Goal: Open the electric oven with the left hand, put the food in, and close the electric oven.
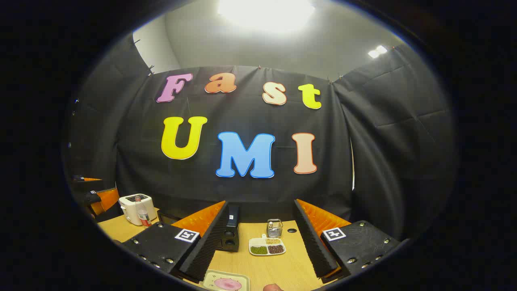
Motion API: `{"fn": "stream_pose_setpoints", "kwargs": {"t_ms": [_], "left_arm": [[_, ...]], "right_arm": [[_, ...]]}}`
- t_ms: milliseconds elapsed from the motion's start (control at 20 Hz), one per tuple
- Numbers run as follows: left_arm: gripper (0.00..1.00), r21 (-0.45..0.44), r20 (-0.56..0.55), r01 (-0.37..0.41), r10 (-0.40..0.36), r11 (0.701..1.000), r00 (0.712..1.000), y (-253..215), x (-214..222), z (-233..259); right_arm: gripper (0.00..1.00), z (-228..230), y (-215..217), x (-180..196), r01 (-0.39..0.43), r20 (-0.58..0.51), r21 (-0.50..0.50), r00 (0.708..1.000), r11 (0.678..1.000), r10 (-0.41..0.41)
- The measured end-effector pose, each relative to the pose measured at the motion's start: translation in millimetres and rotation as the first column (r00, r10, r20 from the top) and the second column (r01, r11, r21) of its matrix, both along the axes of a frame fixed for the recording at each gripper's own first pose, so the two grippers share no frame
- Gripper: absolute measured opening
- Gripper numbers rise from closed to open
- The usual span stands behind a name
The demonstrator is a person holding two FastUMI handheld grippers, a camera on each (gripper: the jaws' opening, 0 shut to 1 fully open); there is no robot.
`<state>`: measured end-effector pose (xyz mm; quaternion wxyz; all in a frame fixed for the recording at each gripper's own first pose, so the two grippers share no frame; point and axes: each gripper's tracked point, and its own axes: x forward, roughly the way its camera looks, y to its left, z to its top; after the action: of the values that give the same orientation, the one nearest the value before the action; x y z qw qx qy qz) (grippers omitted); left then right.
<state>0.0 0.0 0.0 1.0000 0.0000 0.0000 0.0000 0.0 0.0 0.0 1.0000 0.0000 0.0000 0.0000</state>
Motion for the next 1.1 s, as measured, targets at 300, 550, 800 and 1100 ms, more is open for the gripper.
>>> {"fn": "stream_pose_setpoints", "kwargs": {"t_ms": [300,550,800,1100], "left_arm": [[0.91,0.025,0.022,0.001,-0.001,1.0,1.0,-2.7,-5.7,6.1],[1.0,0.03,0.031,0.007,-0.008,1.0,0.999,-12.2,-8.1,8.7],[1.0,0.033,0.044,0.007,-0.008,0.999,0.999,-23.4,-15.5,14.9],[1.0,0.031,0.047,-0.003,0.002,1.0,0.999,-40.5,-21.2,15.5]], "right_arm": [[0.95,-2.7,-9.4,-2.1,-0.006,0.012,-0.002,1.0,1.0,0.006],[0.96,-6.4,-16.8,-2.5,-0.003,0.005,0.004,1.0,1.0,0.003],[0.95,-2.4,-23.1,-7.9,-0.01,0.019,0.0,1.0,1.0,0.01],[0.96,-7.3,-33.2,-14.2,-0.033,0.019,0.004,0.999,0.999,0.033]]}}
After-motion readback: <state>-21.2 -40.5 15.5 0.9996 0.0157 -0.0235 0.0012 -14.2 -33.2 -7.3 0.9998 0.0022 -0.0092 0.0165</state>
